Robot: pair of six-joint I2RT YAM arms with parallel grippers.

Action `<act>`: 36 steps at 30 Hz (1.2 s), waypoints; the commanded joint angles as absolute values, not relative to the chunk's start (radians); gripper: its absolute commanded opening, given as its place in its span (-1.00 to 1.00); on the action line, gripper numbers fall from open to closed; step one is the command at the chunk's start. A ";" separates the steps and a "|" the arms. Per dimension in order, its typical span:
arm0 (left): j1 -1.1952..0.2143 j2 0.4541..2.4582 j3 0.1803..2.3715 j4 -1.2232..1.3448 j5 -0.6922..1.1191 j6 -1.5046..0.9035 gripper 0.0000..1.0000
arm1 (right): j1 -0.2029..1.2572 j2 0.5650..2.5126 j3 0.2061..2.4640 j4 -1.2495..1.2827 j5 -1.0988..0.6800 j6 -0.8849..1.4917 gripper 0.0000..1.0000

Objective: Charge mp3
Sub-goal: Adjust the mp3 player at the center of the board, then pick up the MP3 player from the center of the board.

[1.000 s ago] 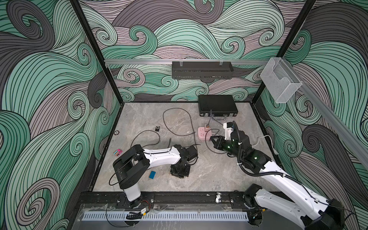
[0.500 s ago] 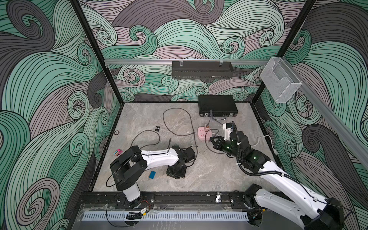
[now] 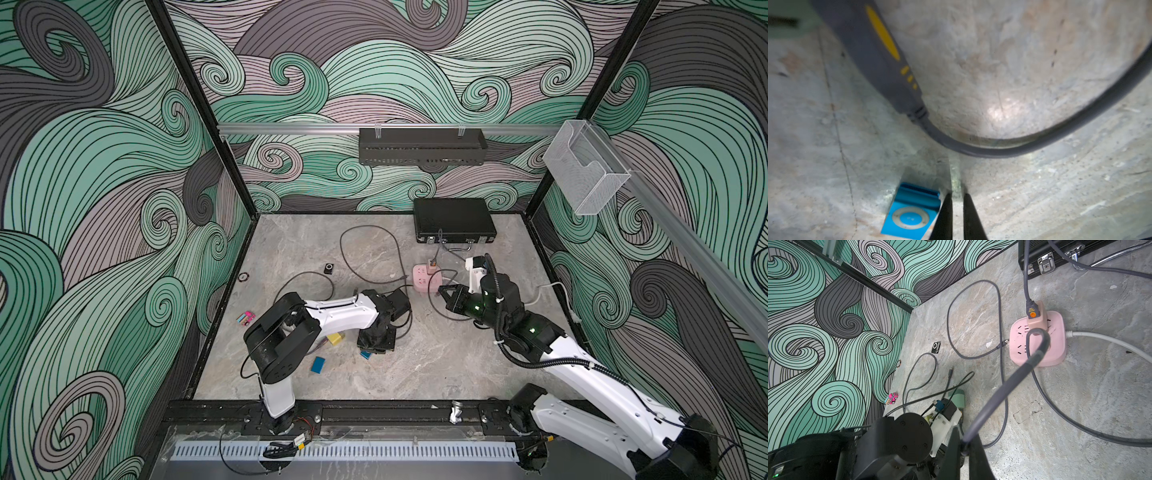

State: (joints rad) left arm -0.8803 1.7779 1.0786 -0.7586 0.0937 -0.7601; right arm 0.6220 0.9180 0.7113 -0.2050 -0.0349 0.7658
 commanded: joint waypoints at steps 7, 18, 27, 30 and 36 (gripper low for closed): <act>-0.848 1.599 1.076 -0.785 0.137 -0.649 -0.39 | 0.613 0.891 0.709 -0.224 -0.011 0.743 -1.00; -0.833 1.577 0.992 -0.875 -0.012 -0.579 -0.06 | 0.614 0.934 0.712 -0.190 -0.046 0.759 -1.00; -0.834 1.605 0.974 -0.795 0.000 -0.497 0.02 | 0.612 0.937 0.713 -0.197 -0.032 0.764 -1.00; -0.845 1.635 0.969 -0.773 0.001 -0.484 0.02 | 0.612 0.940 0.713 -0.196 -0.032 0.767 -1.00; -0.866 1.681 0.982 -0.755 -0.002 -0.479 0.01 | 0.613 0.949 0.726 -0.209 -0.035 0.756 -1.00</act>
State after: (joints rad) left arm -0.8551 1.6638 0.9760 -0.7700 0.0097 -0.5022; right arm 0.6174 0.9440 0.7113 -0.2066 -0.0376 0.7589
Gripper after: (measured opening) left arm 0.507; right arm 0.074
